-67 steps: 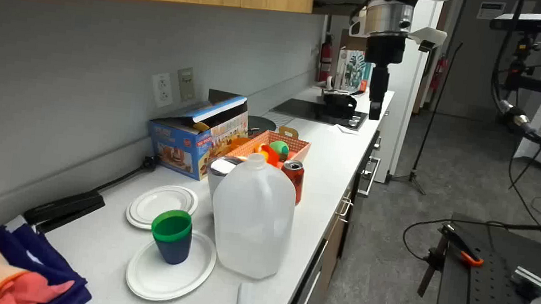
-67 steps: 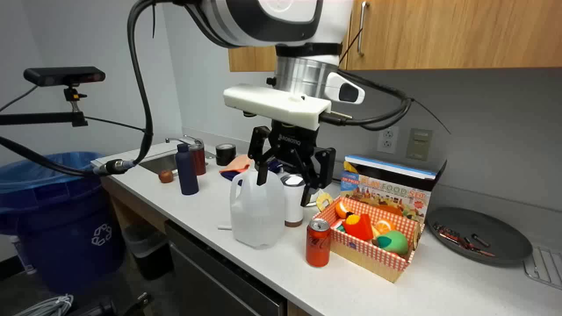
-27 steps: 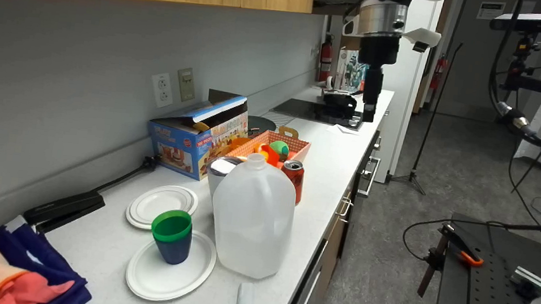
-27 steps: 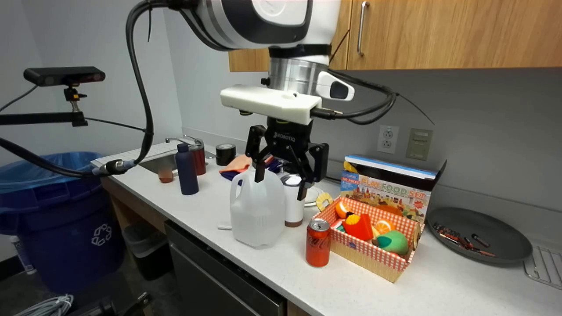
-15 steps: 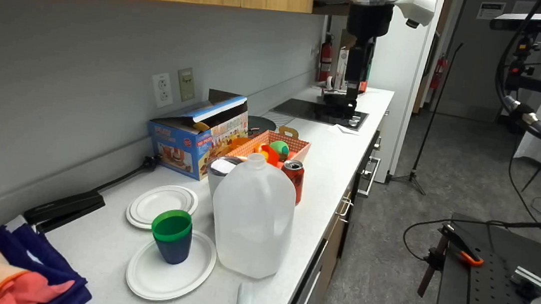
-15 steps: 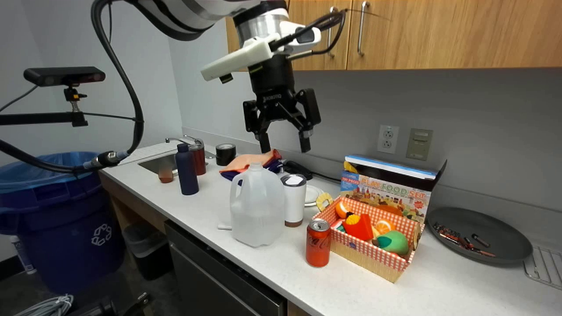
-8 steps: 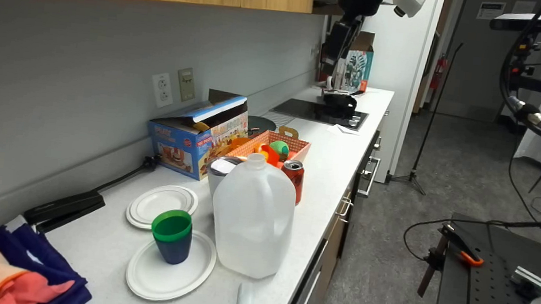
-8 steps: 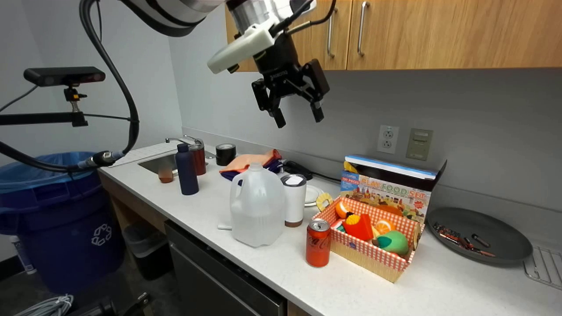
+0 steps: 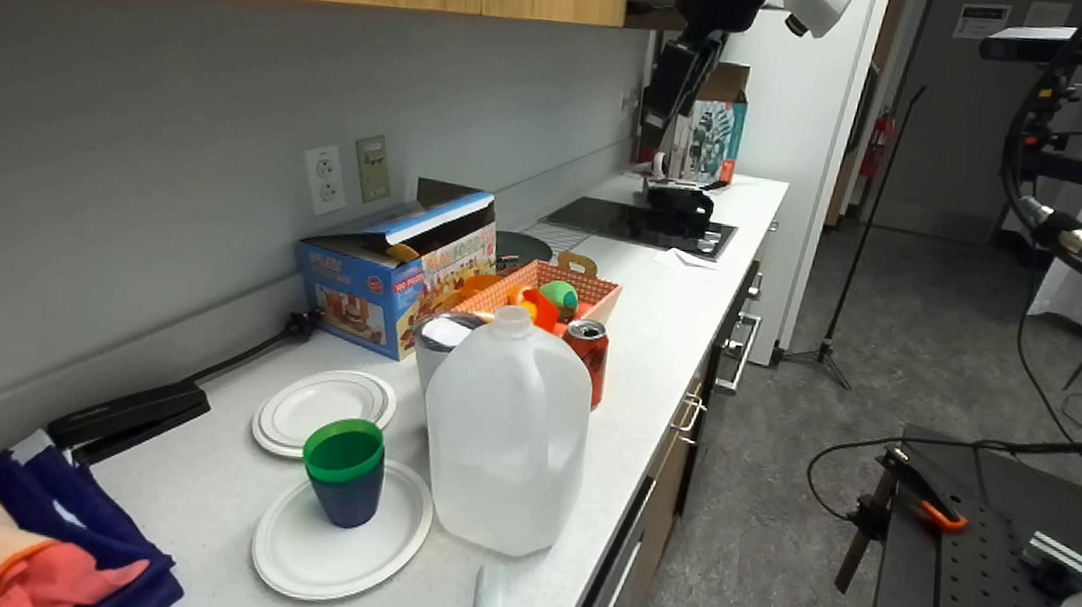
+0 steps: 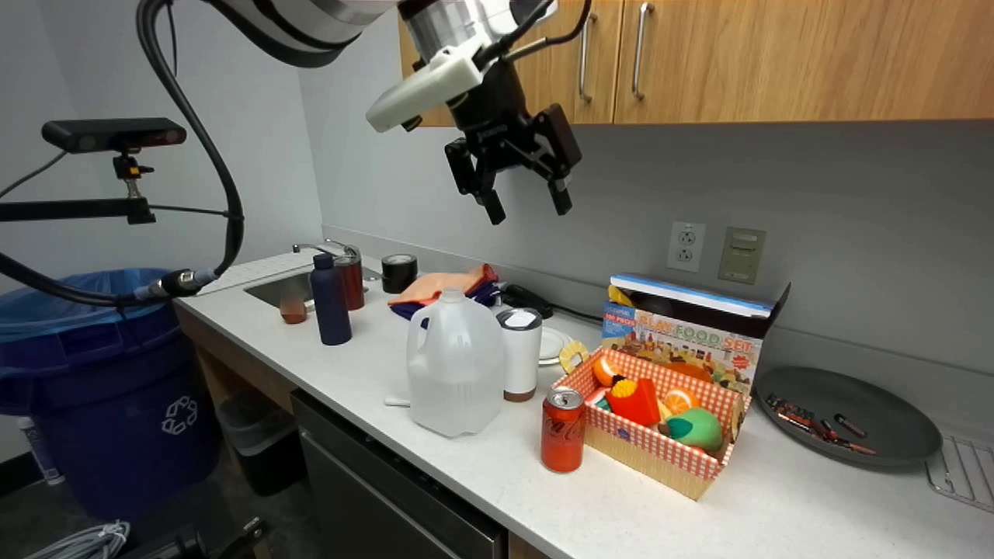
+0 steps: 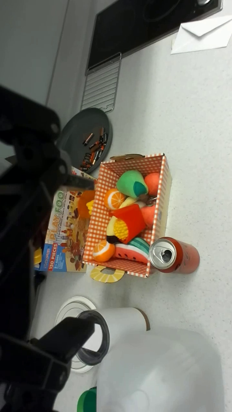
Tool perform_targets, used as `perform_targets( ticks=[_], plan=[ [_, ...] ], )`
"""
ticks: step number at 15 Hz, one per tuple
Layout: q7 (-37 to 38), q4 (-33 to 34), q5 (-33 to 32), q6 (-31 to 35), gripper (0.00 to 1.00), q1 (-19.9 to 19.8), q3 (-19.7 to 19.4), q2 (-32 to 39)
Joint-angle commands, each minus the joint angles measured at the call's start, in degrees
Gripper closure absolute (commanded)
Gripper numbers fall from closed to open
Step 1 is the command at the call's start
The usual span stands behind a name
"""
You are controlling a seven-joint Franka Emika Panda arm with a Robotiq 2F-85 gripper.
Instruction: Open the upper cabinet door on the right
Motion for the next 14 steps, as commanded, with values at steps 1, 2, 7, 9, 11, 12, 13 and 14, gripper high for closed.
perform_targets(
  ticks=[1, 2, 7, 9, 11, 12, 13, 14],
  plan=[
    [2.85, 1.80, -0.52, 1.64, 0.00, -0.70, 1.56, 0.56],
    [4.49, 2.48, -1.31, 2.49, 0.00, -0.99, 2.19, 0.47],
    [11.35, 6.28, -4.50, 5.64, 0.00, -2.23, 4.72, 0.53],
    [14.43, 7.82, -6.33, 7.51, 0.00, -3.20, 5.50, 0.67],
    [17.61, 9.64, -8.09, 9.49, 0.00, -4.47, 6.09, 1.23],
    [19.25, 10.62, -9.20, 10.68, 0.00, -5.34, 6.29, 1.82],
    [21.43, 11.76, -10.66, 12.11, 0.00, -6.47, 6.62, 2.56],
    [23.47, 12.78, -12.19, 13.44, 0.00, -7.56, 6.96, 3.26]
  ],
)
